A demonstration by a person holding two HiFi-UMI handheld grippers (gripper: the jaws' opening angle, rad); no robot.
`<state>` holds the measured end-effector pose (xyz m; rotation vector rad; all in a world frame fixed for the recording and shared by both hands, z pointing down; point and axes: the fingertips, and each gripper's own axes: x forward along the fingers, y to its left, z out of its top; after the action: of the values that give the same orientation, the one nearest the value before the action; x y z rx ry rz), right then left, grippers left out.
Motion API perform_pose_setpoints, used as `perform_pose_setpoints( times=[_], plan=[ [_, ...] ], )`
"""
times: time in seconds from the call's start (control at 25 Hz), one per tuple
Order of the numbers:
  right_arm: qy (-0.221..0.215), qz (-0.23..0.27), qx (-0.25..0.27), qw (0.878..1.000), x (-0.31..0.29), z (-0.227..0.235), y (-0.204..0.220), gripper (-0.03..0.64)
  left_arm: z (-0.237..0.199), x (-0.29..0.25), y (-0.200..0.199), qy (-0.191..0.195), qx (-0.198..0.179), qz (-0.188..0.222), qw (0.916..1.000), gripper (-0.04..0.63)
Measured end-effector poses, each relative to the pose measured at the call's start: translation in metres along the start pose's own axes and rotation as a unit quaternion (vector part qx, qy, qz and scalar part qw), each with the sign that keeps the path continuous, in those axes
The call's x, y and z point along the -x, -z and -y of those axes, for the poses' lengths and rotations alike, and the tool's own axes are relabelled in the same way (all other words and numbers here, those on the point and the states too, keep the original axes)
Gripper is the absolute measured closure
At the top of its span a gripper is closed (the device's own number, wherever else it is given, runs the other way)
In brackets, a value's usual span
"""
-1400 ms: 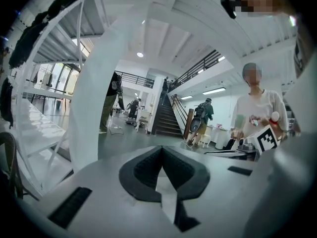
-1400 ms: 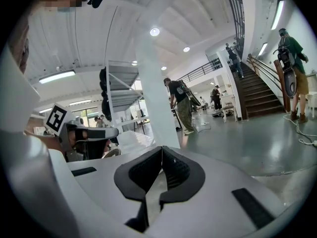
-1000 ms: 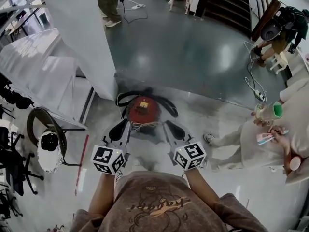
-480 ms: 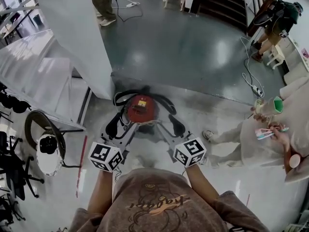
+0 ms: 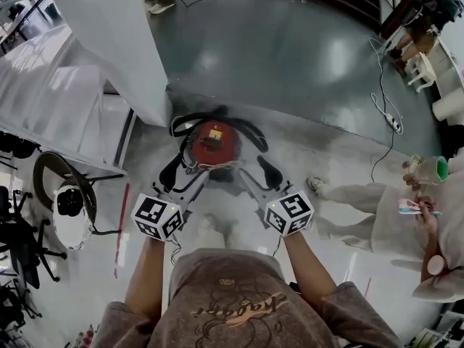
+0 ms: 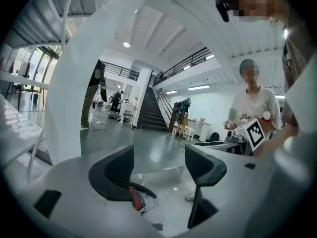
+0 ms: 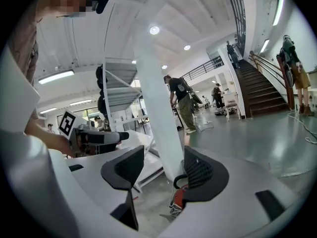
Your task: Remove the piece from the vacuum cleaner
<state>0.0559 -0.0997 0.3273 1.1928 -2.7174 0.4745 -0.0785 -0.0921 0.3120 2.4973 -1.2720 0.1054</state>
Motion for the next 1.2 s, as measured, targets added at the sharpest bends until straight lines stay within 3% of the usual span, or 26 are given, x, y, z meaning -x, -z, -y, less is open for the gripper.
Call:
perform_pose_setpoints(
  times=[0.32,0.68,1.2],
  plan=[
    [-0.006,-0.064,0.0,0.998,-0.038,0.023,0.072,0.388,-0.033,-0.036,0.08,0.017,0.002,-0.068,0.9975,0.296],
    [-0.015,-0.133,0.004,0.991,-0.087,0.044,0.191,0.383,-0.075,-0.068,0.195,0.041,0.023,-0.13,0.9905,0.296],
    [-0.031,-0.225,0.01,0.974,-0.128,0.075,0.381,0.37,-0.107,-0.114,0.383,0.086,0.028,-0.222,0.9709,0.282]
  ],
)
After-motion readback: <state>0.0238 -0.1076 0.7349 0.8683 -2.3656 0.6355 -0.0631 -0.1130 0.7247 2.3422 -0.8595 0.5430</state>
